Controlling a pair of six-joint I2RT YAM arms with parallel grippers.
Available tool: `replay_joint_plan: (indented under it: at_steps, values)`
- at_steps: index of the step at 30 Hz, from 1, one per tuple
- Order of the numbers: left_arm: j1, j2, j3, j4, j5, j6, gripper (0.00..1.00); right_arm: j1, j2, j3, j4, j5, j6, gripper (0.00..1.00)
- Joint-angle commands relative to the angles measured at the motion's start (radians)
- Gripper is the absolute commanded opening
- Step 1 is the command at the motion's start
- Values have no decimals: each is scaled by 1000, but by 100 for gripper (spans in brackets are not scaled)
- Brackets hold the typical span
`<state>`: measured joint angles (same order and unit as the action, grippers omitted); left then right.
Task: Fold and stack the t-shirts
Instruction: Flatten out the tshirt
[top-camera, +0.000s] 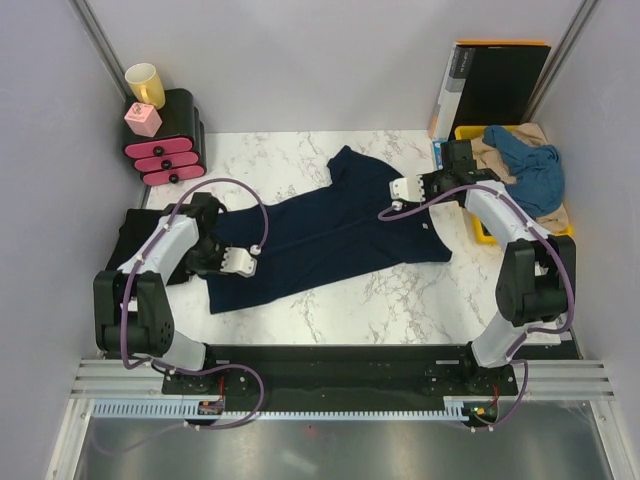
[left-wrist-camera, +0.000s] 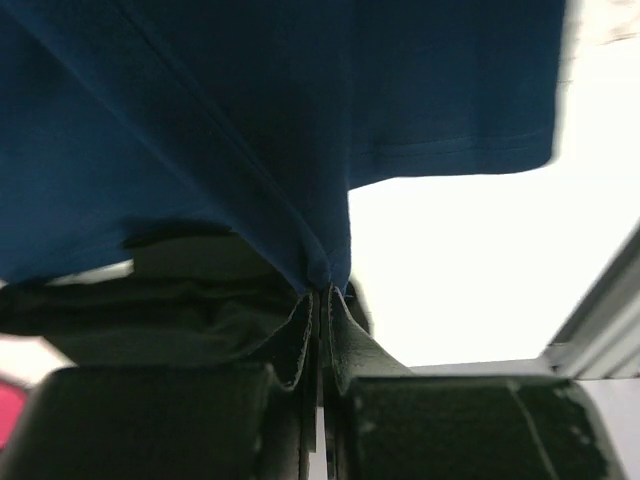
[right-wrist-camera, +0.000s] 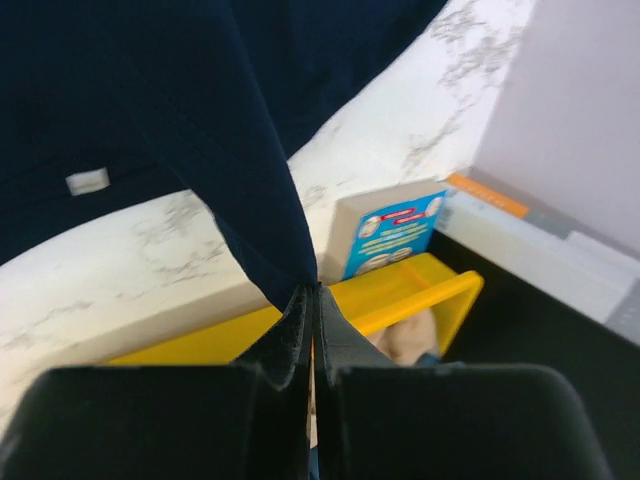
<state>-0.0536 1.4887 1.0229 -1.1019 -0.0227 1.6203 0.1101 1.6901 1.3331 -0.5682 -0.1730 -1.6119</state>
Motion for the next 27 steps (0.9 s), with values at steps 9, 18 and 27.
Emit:
replay_joint_plan:
  at_steps: [9,18,27]
  values:
    - [5,224,485,685,-173,-191,2,39,294,162,1177,324,120,0]
    - [-40,751,1762,1394,-200,-18,2,-92,681,1212,1400,363,20,0]
    - [-127,357,907,1815,-63,-74,2,-107,125,424,1505,323,161,0]
